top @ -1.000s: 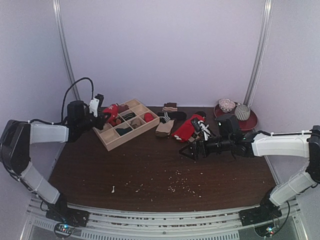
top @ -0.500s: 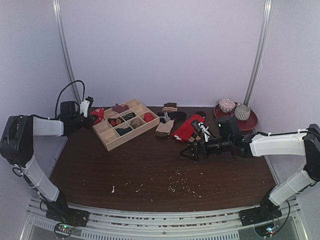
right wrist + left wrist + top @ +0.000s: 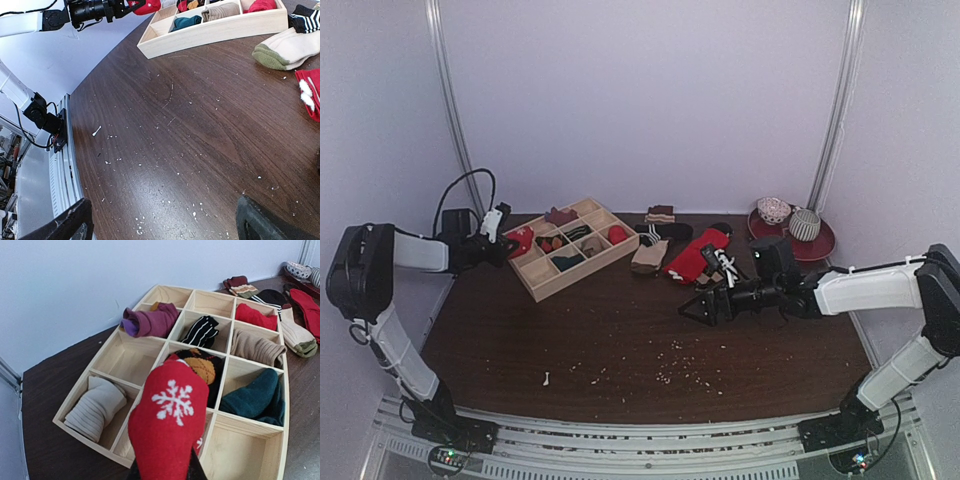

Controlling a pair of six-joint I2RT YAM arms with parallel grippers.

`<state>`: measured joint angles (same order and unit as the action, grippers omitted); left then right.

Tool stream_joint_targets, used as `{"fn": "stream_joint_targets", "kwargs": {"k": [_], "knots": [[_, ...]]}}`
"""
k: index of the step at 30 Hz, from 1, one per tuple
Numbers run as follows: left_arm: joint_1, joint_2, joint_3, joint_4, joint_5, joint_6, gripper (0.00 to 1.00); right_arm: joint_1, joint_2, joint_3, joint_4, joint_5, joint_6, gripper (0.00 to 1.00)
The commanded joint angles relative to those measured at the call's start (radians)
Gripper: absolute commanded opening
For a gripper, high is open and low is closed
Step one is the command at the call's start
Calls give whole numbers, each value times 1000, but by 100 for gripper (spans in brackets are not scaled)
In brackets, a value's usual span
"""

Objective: Roll the socks
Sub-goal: Move the storage box to the center of the board.

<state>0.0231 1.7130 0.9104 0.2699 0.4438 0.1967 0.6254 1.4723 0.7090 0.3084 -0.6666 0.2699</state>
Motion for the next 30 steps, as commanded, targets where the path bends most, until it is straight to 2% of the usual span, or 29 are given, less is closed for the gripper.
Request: {"fn": "stream_joint_targets", "kwargs": {"k": [1, 4, 10, 13, 16, 19, 21, 24, 26, 30], "knots": [[8, -54, -6, 109, 97, 4, 0, -10, 35, 9, 55, -12, 32, 100], [-13, -94, -30, 113, 105, 1, 0, -9, 29, 48, -1, 42, 5, 100], [-34, -67, -6, 48, 89, 38, 0, -9, 26, 221, -315, 203, -207, 100], [-43, -83, -20, 56, 73, 1, 0, -9, 15, 229, -281, 206, -211, 100], [-68, -167, -78, 128, 22, -73, 0, -9, 40, 244, -219, 176, -192, 100], [-109, -233, -73, 59, -56, -100, 0, -9, 104, 324, -262, 173, -195, 99], [-147, -229, -34, -43, -116, -84, 0, -8, 146, 393, -306, 164, -204, 95], [-207, -155, 49, -218, -247, -76, 0, -7, 185, 447, -324, 132, -186, 79], [-233, -103, 101, -312, -322, -130, 0, -5, 193, 459, -320, 113, -163, 70], [-274, -124, 48, -365, -372, -266, 0, -1, 188, 454, -331, 87, -150, 58]]}}
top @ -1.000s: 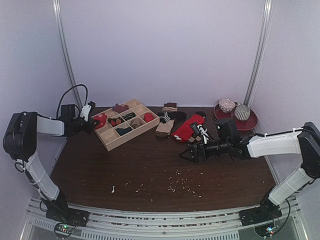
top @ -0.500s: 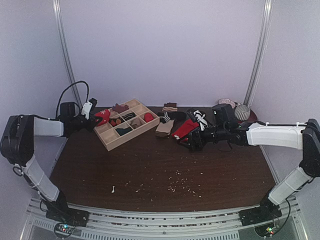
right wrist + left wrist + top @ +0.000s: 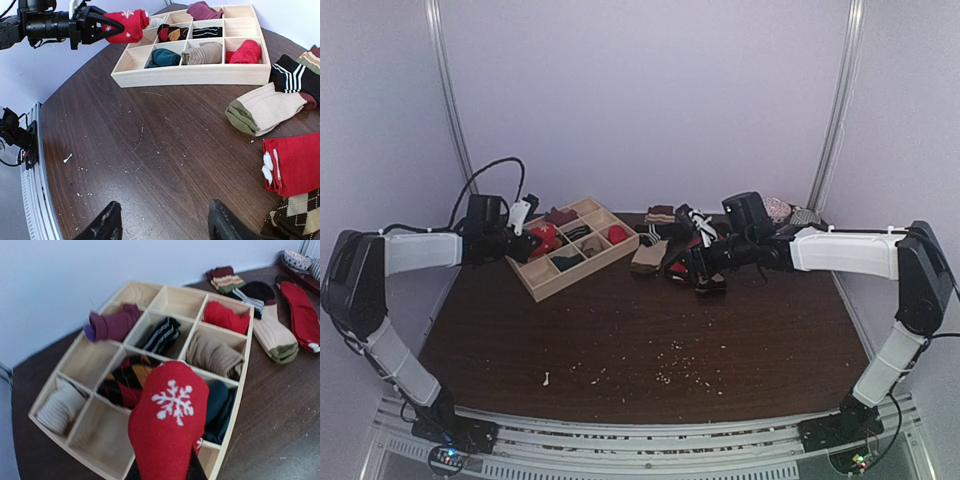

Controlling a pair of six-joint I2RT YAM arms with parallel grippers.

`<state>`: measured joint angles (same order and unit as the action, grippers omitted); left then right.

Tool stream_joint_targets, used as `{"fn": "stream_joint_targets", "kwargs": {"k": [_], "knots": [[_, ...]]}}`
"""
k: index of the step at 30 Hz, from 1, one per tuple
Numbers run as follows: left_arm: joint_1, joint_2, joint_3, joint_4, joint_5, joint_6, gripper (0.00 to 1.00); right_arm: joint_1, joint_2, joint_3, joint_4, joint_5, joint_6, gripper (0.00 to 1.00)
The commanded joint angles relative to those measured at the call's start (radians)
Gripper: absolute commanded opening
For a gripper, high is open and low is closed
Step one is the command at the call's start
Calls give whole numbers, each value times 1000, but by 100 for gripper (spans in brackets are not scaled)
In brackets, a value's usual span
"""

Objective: Roll the socks
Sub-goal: Move the storage box to the center of the board.

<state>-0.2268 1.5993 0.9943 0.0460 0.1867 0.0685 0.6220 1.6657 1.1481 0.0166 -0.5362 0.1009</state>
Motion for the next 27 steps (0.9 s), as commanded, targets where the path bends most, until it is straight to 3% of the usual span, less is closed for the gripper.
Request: {"fn": "stream_joint_targets", "kwargs": {"k": [1, 9, 16, 21, 27], "knots": [[-27, -24, -61, -144, -117, -172, 0, 4, -11, 10, -44, -46, 17, 57], [-115, 41, -77, -179, -236, -214, 0, 4, -50, -42, -58, -32, 17, 57], [-217, 113, -39, -251, -229, -238, 0, 4, -111, -85, -56, -30, 32, 57], [-243, 146, -72, -279, -194, -262, 0, 4, -159, -121, -49, -36, 52, 57], [-354, 117, -141, -296, -181, -318, 0, 5, -228, -196, -19, -21, 88, 57]]}}
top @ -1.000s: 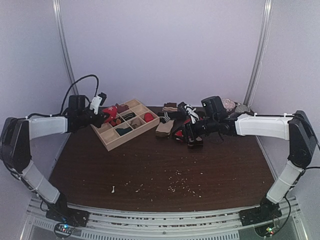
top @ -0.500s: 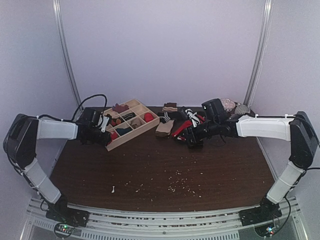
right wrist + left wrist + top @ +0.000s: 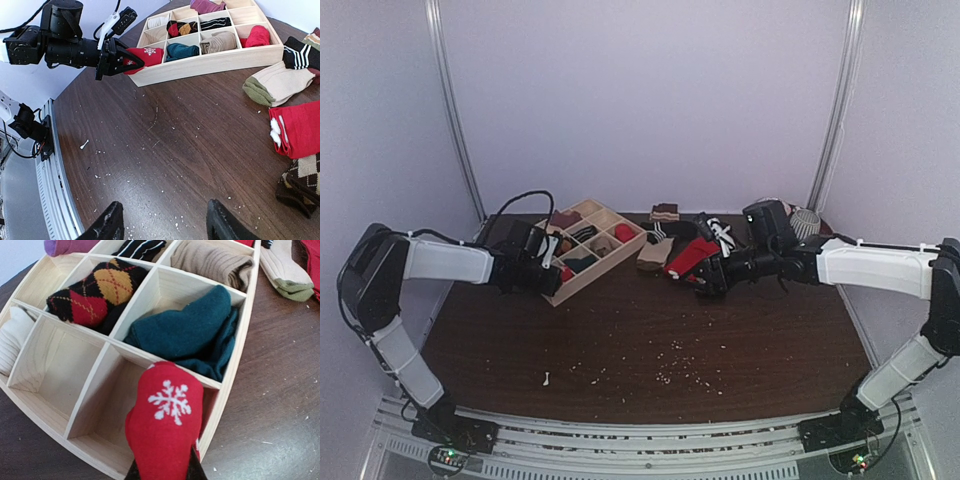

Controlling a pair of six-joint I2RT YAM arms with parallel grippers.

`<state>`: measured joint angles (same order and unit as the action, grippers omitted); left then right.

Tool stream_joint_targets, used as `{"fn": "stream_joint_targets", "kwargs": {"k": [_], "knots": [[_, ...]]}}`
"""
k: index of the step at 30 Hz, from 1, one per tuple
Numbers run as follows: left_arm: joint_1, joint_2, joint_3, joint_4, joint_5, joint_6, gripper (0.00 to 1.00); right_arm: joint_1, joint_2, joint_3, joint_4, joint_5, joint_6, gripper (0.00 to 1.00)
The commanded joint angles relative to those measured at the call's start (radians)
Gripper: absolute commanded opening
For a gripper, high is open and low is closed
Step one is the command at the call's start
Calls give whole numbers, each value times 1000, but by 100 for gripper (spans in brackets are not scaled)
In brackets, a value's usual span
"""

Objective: Roll the socks
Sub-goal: Move the storage box to the center of the board.

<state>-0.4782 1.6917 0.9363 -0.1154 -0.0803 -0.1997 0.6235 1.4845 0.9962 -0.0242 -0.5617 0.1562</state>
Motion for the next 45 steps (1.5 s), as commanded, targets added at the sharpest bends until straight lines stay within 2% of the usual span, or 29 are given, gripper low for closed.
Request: {"fn": "stream_joint_targets", "kwargs": {"k": [1, 20, 23, 26, 31, 35, 40, 45], "knots": [[-121, 19, -94, -134, 87, -64, 0, 4, -50, -53, 24, 6, 37, 57], [-391, 1, -240, -45, 149, -252, 0, 43, -65, -104, 21, 25, 74, 57], [-398, -56, -242, -61, 91, -265, 0, 49, -60, -96, 19, 27, 74, 57], [-396, -173, -215, -85, -77, -254, 0, 53, -51, -81, 17, 28, 69, 57], [-393, -328, -170, -61, -236, -143, 0, 79, -28, -26, -37, 54, 24, 66], [-388, -425, -168, -23, -272, -21, 0, 93, -25, 16, -64, 65, -13, 67], [-372, -519, -238, 114, -191, 175, 0, 111, 0, 90, -97, 51, -69, 64], [-371, -617, -332, 243, 45, 303, 0, 169, 45, 206, -206, 88, -191, 62]]}}
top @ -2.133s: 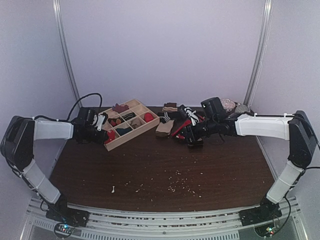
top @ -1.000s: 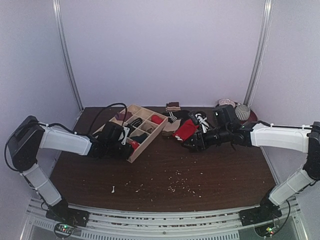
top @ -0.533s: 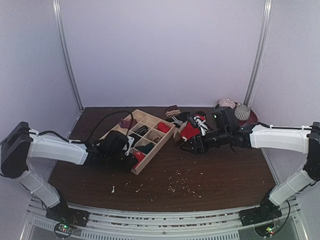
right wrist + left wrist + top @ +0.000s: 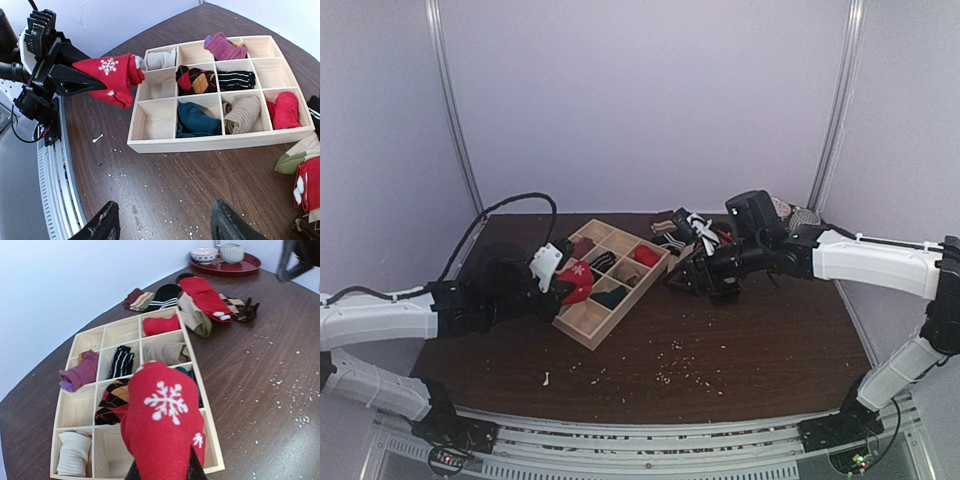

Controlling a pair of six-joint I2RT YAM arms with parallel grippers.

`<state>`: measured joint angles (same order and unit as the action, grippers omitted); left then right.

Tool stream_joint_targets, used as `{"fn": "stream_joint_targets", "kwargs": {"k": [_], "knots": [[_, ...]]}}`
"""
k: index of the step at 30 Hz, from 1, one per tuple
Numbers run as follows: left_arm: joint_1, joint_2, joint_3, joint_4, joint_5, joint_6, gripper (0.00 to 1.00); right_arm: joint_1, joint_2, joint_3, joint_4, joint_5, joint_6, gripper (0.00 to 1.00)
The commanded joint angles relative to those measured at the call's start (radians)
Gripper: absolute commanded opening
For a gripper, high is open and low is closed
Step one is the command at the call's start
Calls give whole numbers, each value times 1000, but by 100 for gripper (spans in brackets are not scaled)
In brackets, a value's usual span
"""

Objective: Roll the socks
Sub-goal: Move the storage box to the center of the board, then pass from the left arm to the right

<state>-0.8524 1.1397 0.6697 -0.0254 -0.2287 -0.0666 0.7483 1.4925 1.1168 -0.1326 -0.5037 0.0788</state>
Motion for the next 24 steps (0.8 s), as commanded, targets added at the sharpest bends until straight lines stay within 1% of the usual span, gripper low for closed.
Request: {"fn": "stream_joint_targets", "kwargs": {"k": [1, 2, 4, 6, 8, 10, 13, 15, 17, 20, 24], "knots": [[4, -78, -79, 164, 237, 185, 0, 59, 50, 109, -127, 32, -150, 64], [4, -96, -89, 171, 287, 202, 0, 75, 59, 131, -162, 34, -197, 66], [4, -114, -100, 166, 390, 231, 0, 111, 69, 161, -190, 26, -307, 66], [3, -131, -99, 158, 484, 245, 0, 136, 58, 155, -153, -3, -396, 68], [3, -149, -96, 157, 573, 246, 0, 141, 48, 155, -108, -72, -457, 70], [3, -164, -97, 160, 630, 244, 0, 142, 60, 182, -98, -177, -507, 71], [2, -164, -99, 141, 635, 247, 0, 161, 113, 273, -168, -238, -586, 71], [3, -147, -90, 114, 622, 249, 0, 191, 142, 337, -215, -210, -641, 70], [3, -132, -86, 108, 616, 245, 0, 224, 150, 351, -221, -173, -694, 70], [3, -126, -85, 110, 609, 239, 0, 241, 166, 365, -212, -149, -722, 70], [2, -130, -69, 90, 595, 242, 0, 243, 238, 454, -325, -162, -738, 69]]}}
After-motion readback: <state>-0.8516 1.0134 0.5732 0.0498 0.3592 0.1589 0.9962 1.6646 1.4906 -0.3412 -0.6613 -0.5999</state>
